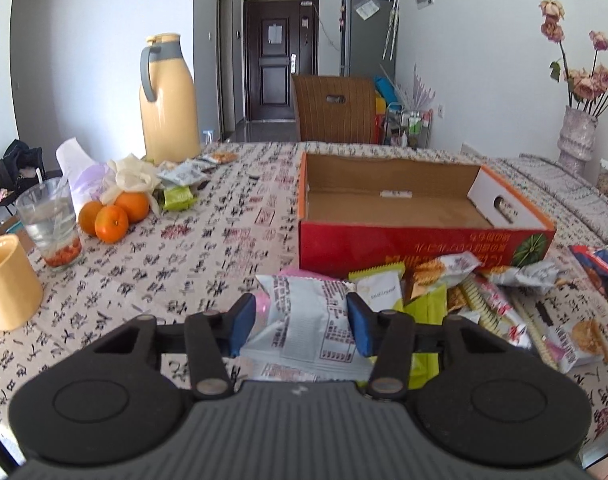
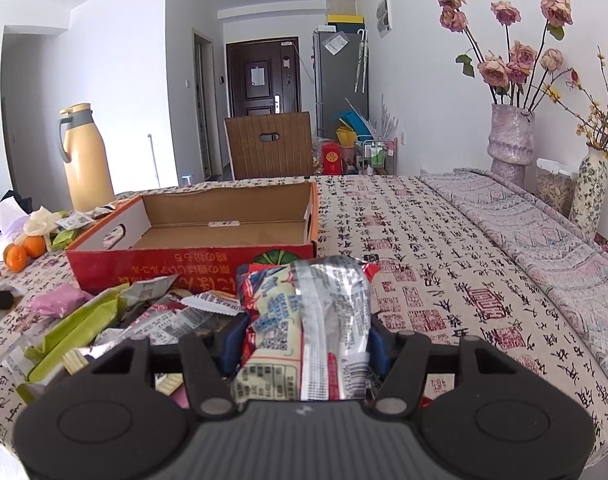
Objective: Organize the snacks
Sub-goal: 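Carry both packets into the cardboard box and open both tools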
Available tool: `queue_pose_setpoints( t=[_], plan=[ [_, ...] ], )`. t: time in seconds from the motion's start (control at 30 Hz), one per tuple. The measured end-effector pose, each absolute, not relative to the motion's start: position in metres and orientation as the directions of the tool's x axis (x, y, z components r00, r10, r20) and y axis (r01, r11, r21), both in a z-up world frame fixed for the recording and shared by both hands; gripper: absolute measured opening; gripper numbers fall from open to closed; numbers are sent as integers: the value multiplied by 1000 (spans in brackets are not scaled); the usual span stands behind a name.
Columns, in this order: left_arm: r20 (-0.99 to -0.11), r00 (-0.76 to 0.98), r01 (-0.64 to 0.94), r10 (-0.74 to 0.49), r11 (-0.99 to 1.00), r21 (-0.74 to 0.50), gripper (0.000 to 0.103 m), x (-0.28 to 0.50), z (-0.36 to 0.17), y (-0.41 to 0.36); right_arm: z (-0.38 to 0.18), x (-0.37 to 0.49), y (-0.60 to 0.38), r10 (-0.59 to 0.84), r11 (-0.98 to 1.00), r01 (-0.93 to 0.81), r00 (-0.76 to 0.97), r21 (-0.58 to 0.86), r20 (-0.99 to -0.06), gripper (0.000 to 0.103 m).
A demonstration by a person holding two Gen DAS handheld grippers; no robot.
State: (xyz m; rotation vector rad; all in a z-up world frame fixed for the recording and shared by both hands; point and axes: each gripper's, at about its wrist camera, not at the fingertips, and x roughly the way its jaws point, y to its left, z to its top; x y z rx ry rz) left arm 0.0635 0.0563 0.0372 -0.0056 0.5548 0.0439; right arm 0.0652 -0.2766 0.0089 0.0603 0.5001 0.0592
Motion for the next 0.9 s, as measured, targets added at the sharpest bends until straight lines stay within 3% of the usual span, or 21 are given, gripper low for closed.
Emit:
queue_pose_setpoints(
  t=[0.63, 0.9],
  plan=[
    [-456, 890, -7, 0, 1000, -13, 50, 151, 84, 33, 43, 163, -253, 98, 995, -95, 903, 30, -419, 59],
    [-500, 866, -28, 20, 1000, -8, 50, 217, 79, 22, 50, 226, -232, 109, 994, -111, 890, 23, -442, 59]
  ],
)
